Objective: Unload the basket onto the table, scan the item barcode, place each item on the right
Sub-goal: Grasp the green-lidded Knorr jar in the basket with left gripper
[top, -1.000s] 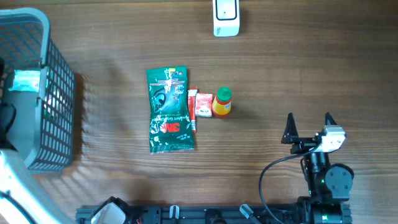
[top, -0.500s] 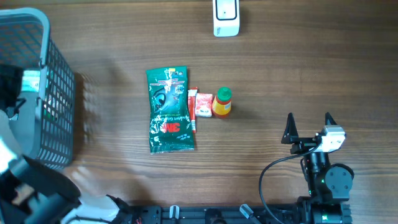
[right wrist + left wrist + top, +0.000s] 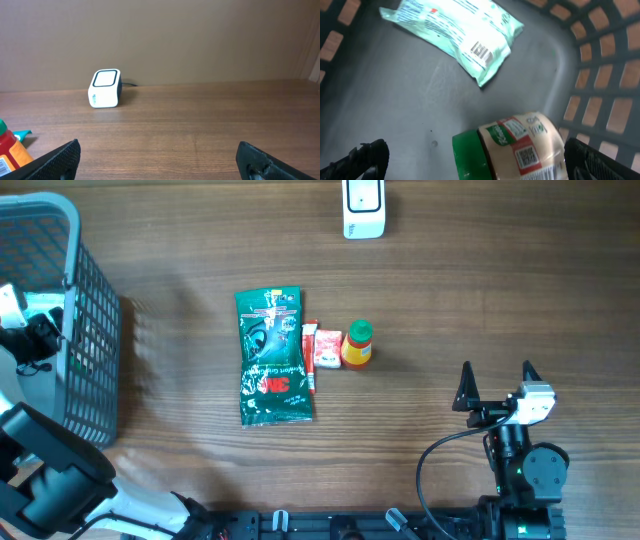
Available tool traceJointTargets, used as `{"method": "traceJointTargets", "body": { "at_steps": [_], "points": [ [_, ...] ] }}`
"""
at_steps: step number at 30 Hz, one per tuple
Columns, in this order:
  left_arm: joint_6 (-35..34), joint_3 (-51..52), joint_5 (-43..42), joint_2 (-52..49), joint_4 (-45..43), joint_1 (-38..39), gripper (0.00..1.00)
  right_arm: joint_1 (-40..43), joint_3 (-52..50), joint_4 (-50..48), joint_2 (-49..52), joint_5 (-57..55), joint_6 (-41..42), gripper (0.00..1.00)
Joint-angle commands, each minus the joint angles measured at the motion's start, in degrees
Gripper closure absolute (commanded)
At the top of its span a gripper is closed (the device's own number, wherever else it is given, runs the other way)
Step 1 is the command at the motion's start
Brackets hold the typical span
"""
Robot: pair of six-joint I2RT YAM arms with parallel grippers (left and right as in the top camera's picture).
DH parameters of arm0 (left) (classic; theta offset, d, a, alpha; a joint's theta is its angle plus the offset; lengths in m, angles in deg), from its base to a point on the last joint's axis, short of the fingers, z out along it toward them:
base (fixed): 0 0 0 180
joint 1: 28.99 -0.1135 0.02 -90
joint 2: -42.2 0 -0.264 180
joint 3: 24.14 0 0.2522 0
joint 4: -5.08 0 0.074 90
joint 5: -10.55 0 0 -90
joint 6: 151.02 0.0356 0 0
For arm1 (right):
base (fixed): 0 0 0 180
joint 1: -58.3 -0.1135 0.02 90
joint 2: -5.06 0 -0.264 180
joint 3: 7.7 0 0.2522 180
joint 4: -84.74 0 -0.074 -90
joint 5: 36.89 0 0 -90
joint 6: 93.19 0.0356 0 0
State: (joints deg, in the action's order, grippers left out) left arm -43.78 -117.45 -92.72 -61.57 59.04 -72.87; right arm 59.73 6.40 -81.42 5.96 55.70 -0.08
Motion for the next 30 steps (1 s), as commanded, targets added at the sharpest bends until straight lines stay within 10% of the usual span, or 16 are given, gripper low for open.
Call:
{"method": "traceJointTargets", "body": {
  "at_steps": [1, 14, 30],
  "points": [
    [6.7, -0.1, 0.2, -0.1, 0.1, 0.3, 0.00, -0.3, 0.0, -0.1, -0.1, 0.7, -0.5, 0.00],
    [-12.2, -0.1, 0.9, -0.5, 3.2, 0.3, 0.00, -0.3, 0.0, -0.1, -0.1, 0.7, -0.5, 0.00],
    [-11.3, -0.1, -2.1, -1.0, 5.7, 0.9, 0.00, -0.3, 0.0, -0.1, -0.1, 0.7, -0.5, 0.00]
  ]
}}
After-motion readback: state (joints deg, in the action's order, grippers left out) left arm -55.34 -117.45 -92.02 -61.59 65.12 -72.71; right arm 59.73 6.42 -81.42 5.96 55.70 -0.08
